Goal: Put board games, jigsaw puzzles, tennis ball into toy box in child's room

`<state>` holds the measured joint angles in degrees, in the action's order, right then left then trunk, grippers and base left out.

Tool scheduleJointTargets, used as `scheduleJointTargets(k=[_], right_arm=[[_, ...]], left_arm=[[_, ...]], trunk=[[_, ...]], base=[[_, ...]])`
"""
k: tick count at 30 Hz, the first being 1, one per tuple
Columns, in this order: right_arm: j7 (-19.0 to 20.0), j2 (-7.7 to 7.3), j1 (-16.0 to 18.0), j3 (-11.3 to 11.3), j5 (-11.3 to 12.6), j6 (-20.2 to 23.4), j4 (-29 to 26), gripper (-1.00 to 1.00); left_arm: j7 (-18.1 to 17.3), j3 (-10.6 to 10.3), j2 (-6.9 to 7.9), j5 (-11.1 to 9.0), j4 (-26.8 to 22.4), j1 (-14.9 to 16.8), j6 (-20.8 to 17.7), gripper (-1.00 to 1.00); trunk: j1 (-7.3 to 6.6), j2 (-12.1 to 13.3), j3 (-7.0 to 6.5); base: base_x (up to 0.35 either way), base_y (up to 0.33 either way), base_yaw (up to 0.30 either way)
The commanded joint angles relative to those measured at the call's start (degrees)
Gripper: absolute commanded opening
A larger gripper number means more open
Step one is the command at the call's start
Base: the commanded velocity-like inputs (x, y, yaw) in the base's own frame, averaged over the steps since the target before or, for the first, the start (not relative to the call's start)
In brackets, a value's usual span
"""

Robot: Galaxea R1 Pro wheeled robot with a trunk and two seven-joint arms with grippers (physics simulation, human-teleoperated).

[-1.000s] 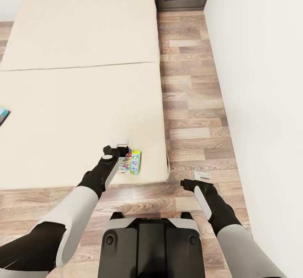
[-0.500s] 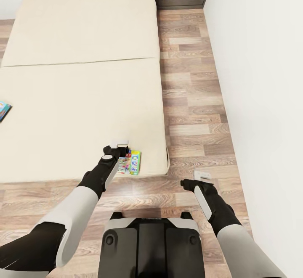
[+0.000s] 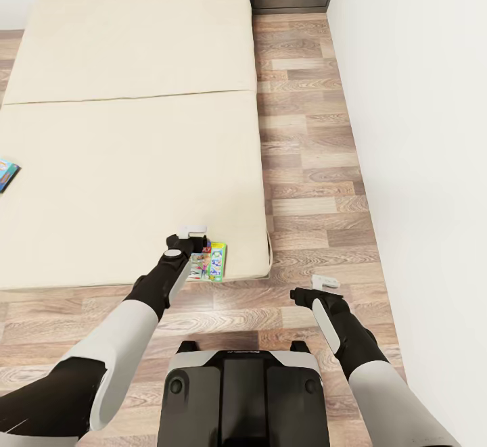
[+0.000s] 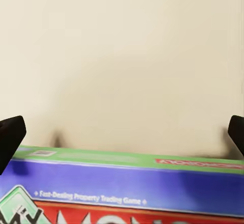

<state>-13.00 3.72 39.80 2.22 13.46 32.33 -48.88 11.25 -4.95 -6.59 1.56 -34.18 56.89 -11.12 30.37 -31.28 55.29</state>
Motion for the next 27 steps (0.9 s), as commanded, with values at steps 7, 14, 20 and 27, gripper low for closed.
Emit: scheduleJointTargets(k=[7, 14, 20, 27], right_arm=[[-0.5, 0.04, 0.0, 0.2, 0.6, 0.2, -0.1, 1.0], [-0.5, 0.06, 0.0, 0.2, 0.6, 0.2, -0.1, 1.0], [-0.5, 0.06, 0.0, 0.2, 0.6, 0.1, -0.1, 1.0], [-0.5, 0.06, 0.0, 0.2, 0.6, 0.1, -0.1, 1.0]], left_arm=[[0.3, -0.2, -0.56, 0.2, -0.1, -0.1, -0.4, 1.0], [0.3, -0.3, -0.67, 0.2, -0.1, -0.1, -0.4, 1.0], [0.3, -0.3, -0.67, 0.3, -0.1, -0.1, -0.4, 1.0], [0.3, -0.3, -0.64, 0.3, -0.1, -0.1, -0.4, 1.0]], trunk=[[0.02, -0.1, 0.04], [0.02, -0.1, 0.04], [0.02, -0.1, 0.04], [0.02, -0.1, 0.04]], base=[[-0.072, 0.0, 0.0], [-0.022, 0.0, 0.0], [-0.002, 0.0, 0.0], [0.0, 0.0, 0.0]])
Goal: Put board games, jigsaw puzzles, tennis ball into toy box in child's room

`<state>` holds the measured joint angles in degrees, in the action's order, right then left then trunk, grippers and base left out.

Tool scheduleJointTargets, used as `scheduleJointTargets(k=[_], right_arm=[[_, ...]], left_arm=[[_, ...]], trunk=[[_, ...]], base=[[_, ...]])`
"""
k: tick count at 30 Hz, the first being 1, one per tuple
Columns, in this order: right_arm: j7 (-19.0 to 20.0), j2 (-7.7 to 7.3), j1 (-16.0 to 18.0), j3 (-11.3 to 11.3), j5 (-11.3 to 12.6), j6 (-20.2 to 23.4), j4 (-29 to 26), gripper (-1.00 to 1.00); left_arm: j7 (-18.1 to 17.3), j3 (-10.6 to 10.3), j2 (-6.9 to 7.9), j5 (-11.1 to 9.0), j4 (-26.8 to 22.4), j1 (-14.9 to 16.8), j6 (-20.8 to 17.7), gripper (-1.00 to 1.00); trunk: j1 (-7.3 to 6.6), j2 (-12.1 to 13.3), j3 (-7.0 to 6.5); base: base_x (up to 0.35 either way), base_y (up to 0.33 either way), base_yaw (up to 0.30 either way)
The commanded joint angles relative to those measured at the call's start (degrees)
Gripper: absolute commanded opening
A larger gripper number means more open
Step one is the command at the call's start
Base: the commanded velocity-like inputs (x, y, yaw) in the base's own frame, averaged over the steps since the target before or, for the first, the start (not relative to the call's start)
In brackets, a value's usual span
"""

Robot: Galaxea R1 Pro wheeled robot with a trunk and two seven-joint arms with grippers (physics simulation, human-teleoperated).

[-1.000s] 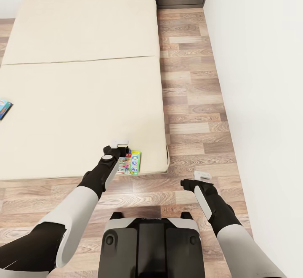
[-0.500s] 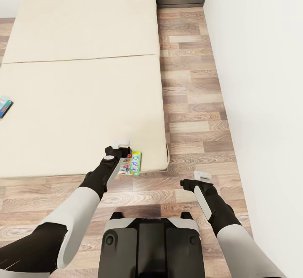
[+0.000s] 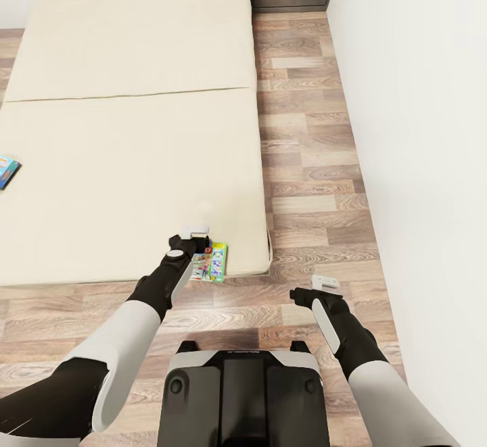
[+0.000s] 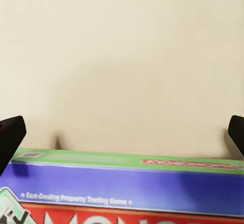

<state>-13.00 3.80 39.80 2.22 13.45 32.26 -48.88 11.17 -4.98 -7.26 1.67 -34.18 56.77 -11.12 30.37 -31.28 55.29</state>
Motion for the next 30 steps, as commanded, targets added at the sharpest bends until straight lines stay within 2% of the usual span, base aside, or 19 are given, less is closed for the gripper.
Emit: scheduleJointTargets(k=[1, 30], right_arm=[[-0.5, -0.03, 0.0, 0.2, 0.6, 0.2, -0.1, 1.0], [-0.5, 0.07, 0.0, 0.2, 0.6, 0.2, -0.1, 1.0]], left_arm=[[0.3, -0.2, 0.02, 0.2, -0.1, 0.0, -0.4, 1.0], [0.3, -0.3, 0.05, 0.2, -0.1, -0.1, -0.4, 1.0]], trunk=[[0.02, -0.1, 0.04], [0.02, -0.1, 0.04]], base=[[0.0, 0.0, 0.0], [-0.018, 0.0, 0.0]])
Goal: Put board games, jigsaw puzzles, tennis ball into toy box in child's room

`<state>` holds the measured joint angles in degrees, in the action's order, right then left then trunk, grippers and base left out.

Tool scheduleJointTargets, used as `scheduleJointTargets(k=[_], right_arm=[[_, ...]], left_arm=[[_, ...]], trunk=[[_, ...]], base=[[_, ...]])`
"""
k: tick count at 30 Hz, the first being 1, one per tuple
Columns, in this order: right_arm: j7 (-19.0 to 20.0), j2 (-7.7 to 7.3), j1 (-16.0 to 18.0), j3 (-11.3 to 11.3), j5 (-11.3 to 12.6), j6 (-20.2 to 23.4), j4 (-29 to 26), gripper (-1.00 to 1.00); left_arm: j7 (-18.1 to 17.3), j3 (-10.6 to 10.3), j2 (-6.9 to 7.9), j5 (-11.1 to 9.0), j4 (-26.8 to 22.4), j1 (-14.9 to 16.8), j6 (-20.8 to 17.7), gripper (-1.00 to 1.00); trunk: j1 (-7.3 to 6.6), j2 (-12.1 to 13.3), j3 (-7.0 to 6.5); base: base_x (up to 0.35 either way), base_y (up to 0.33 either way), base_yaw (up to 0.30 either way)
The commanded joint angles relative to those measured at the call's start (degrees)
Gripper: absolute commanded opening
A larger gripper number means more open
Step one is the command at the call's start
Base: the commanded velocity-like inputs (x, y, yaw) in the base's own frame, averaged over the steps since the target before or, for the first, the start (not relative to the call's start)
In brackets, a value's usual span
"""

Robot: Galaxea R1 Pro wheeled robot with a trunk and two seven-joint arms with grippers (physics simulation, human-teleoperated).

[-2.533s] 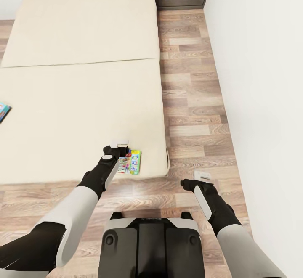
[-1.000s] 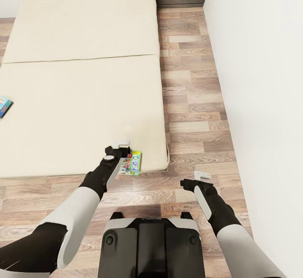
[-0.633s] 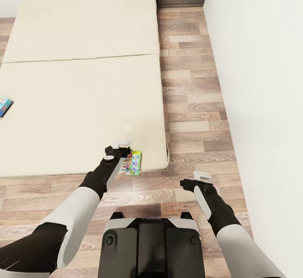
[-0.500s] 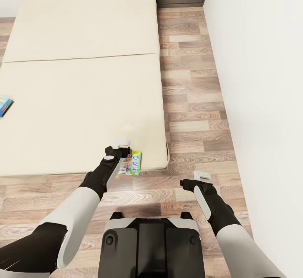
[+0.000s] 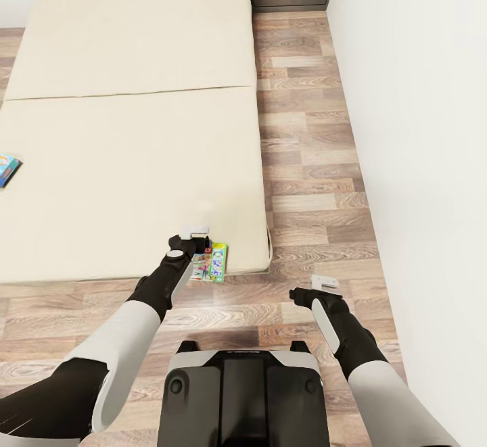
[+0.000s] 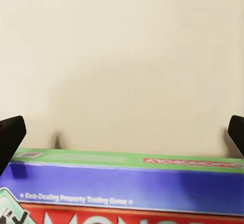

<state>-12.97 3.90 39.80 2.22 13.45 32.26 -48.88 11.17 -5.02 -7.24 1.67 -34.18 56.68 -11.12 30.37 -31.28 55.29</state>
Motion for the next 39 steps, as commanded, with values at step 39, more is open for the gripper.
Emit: scheduleJointTargets(k=[39], right_arm=[[-0.5, -0.03, 0.0, 0.2, 0.6, 0.2, -0.1, 1.0]], left_arm=[[0.5, -0.1, -0.05, 0.2, -0.5, 0.0, 0.0, 1.0]], trunk=[[0.02, -0.1, 0.04]], base=[[-0.017, 0.0, 0.0]])
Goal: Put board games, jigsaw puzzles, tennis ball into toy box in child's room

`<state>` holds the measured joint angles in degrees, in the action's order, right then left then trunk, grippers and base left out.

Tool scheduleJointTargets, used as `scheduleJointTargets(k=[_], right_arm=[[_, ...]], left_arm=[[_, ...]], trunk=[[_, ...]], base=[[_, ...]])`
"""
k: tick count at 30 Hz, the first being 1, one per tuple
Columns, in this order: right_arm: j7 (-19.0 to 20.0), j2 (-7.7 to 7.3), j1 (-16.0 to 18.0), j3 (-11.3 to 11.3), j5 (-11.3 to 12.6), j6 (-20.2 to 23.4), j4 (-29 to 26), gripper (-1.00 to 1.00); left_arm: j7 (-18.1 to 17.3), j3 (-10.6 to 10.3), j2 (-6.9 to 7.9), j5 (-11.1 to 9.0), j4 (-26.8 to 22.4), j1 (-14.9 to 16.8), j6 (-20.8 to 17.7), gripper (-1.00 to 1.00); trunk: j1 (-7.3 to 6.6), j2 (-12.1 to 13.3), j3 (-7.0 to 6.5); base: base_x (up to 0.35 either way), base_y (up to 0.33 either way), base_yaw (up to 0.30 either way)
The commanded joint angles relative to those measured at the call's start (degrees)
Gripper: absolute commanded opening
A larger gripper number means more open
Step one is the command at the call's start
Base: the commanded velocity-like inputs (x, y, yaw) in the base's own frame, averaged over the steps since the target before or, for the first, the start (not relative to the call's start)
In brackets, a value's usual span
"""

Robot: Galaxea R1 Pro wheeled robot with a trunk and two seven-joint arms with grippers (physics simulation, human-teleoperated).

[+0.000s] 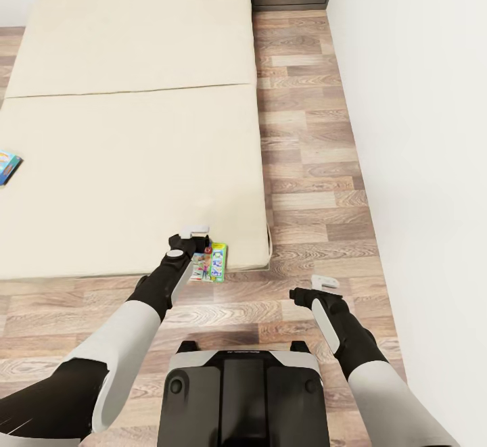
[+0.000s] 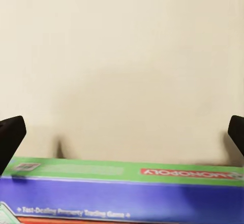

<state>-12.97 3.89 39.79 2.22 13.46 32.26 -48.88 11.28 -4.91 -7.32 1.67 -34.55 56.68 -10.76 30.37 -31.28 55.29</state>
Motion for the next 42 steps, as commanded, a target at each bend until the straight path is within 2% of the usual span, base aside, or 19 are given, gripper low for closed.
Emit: scheduleJointTargets(k=[1, 13, 31, 39, 42], right_arm=[[-0.5, -0.04, 0.0, 0.2, 0.6, 0.2, -0.1, 1.0], [-0.5, -0.11, 0.0, 0.2, 0.6, 0.2, -0.1, 1.0], [-0.5, -0.32, 0.0, 0.1, 0.7, 0.2, -0.1, 1.0], [-0.5, -0.51, 0.0, 0.1, 0.8, 0.2, -0.1, 1.0], [-0.5, -0.54, 0.0, 0.1, 0.8, 0.2, -0.1, 1.0]], left_arm=[[0.4, -0.2, 0.03, 0.2, -0.2, 0.0, -0.4, 1.0], [1.2, 0.0, 0.1, 0.1, -5.6, 0.0, -0.4, 1.0], [2.2, 0.7, 0.29, -0.5, -8.9, 0.0, -1.7, 1.0], [1.1, 2.7, 0.86, -0.7, -11.2, -0.1, -9.0, 1.0], [-0.9, 4.3, 1.62, -0.8, -13.7, -0.7, -13.6, 1.0]], trunk=[[0.02, -0.1, 0.04], [0.02, -0.1, 0.04], [0.02, -0.1, 0.04], [0.02, -0.1, 0.04], [0.02, -0.1, 0.04]], base=[[0.0, 0.0, 0.0], [0.0, 0.0, 0.0], [0.0, 0.0, 0.0], [0.0, 0.0, 0.0], [0.0, 0.0, 0.0]])
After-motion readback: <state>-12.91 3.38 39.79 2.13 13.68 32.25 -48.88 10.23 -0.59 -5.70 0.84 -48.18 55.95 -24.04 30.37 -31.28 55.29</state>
